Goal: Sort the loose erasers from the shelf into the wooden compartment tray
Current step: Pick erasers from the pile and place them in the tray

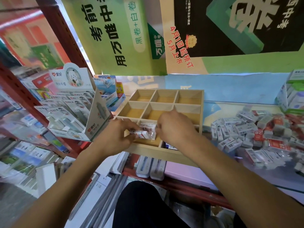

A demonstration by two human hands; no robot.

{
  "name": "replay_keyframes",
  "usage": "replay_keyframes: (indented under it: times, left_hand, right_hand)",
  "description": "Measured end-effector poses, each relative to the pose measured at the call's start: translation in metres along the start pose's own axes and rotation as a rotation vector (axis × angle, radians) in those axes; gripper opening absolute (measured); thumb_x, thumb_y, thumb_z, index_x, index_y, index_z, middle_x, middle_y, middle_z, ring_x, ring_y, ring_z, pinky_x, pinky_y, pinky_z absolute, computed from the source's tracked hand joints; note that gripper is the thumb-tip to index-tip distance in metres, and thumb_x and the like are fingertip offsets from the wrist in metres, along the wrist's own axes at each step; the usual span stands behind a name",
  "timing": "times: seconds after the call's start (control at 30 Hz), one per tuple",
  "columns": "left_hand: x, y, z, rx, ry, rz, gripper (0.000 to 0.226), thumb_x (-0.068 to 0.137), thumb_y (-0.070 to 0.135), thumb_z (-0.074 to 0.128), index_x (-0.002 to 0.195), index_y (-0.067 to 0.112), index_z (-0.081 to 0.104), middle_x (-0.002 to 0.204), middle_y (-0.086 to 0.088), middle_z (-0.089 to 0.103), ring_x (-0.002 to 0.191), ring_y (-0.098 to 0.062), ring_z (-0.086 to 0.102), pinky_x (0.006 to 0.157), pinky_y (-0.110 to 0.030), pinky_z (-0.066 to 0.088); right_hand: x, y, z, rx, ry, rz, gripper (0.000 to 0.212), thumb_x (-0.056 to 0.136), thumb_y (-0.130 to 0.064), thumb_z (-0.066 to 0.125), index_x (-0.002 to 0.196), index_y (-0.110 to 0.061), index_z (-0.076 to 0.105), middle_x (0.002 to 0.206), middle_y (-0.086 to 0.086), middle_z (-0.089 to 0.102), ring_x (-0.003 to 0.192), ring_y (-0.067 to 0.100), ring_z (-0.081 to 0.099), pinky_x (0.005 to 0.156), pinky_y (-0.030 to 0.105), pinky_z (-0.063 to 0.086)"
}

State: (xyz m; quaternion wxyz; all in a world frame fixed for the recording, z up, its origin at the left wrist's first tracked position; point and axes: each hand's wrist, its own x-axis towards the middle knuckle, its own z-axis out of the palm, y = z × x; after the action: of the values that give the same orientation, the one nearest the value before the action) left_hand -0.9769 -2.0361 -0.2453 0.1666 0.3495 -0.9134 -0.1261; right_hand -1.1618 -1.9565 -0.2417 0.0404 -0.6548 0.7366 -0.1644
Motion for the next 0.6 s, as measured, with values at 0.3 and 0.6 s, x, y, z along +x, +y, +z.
replay_keyframes:
  times: [0.3,0.6]
  left_hand:
    - [0.000,0.003,-0.002,0.017,-0.104,-0.060,0.020,0.084,0.015,0.072,0.102,0.023,0.076,0.099,0.009,0.071,0.088,-0.005,0.058,0.077,-0.011,0.037]
    - [0.024,0.011,-0.004,0.209,-0.283,-0.066,0.021,0.080,0.021,0.071,0.099,0.027,0.076,0.103,0.008,0.071,0.095,-0.013,0.062,0.083,-0.025,0.050]
  right_hand:
    - [0.018,-0.024,0.004,-0.077,-0.143,0.113,0.024,0.085,-0.033,0.071,0.101,-0.020,0.059,0.077,-0.002,0.047,0.073,0.018,0.049,0.062,0.029,0.036]
    - [0.018,-0.027,0.009,-0.063,-0.117,0.139,0.019,0.087,-0.025,0.068,0.086,-0.025,0.049,0.076,-0.003,0.046,0.071,0.018,0.047,0.060,0.029,0.036]
